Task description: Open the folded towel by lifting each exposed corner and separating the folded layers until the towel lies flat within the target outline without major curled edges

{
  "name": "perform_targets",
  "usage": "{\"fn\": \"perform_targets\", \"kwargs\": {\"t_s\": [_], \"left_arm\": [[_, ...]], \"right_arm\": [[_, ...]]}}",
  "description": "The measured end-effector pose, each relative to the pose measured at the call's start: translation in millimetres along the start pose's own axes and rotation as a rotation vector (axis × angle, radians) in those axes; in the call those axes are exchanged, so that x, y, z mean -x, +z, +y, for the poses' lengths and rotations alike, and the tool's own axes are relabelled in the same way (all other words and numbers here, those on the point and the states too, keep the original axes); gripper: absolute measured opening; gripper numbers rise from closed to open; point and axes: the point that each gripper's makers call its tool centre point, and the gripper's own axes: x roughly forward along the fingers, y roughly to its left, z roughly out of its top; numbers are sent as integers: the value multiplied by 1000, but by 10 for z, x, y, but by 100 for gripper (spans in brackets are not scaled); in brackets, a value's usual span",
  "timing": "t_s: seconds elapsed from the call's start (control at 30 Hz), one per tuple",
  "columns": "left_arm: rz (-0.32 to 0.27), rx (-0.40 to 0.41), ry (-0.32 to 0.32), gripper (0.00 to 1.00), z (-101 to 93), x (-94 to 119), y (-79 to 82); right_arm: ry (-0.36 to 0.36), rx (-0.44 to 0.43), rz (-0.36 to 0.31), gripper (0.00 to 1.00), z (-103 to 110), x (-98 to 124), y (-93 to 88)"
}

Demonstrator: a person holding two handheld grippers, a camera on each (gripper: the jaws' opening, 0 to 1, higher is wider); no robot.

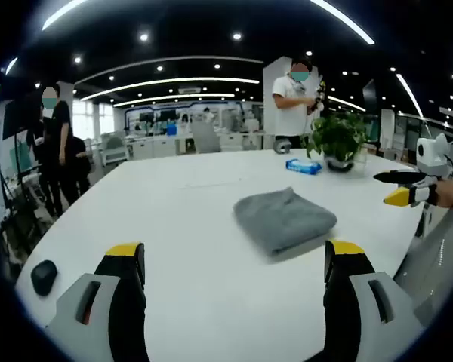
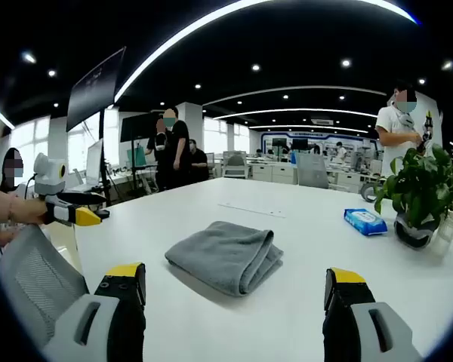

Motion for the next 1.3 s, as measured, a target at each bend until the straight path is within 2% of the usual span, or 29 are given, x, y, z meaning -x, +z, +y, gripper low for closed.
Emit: {"fn": "perform_targets", "kwargs": {"t_s": [0.13, 0.43, 0.57, 0.63, 0.67, 0.8, 0.93, 1.07, 1.3], "left_arm": [[7, 14, 2, 99, 15, 0, -17], [31, -22, 6, 99, 20, -9, -58], [35, -18, 13, 99, 44, -13, -71], [35, -9, 10, 99, 45, -14, -75], [37, -6, 11, 99, 47, -13, -78], [36, -9, 21, 99, 57, -3, -74], [37, -8, 16, 99, 47, -5, -78], [31, -20, 22, 99, 50, 6, -66], [-2, -1, 9, 99, 22, 22, 23]], "right_arm": [[-13, -5, -7, 100, -36, 4, 12], [-10, -9, -7, 100, -20, -14, 12], [-3, 6, 15, 99, -5, -25, -36], [3, 7, 35, 92, 1, -33, -80], [5, -6, 66, 89, -2, -35, -146], [0, -36, 86, 89, -36, -35, -196], [-16, -81, 60, 87, -100, -10, -151], [-35, -121, 34, 79, -152, 26, -92], [-122, -157, -16, 67, -347, 155, 33]]}}
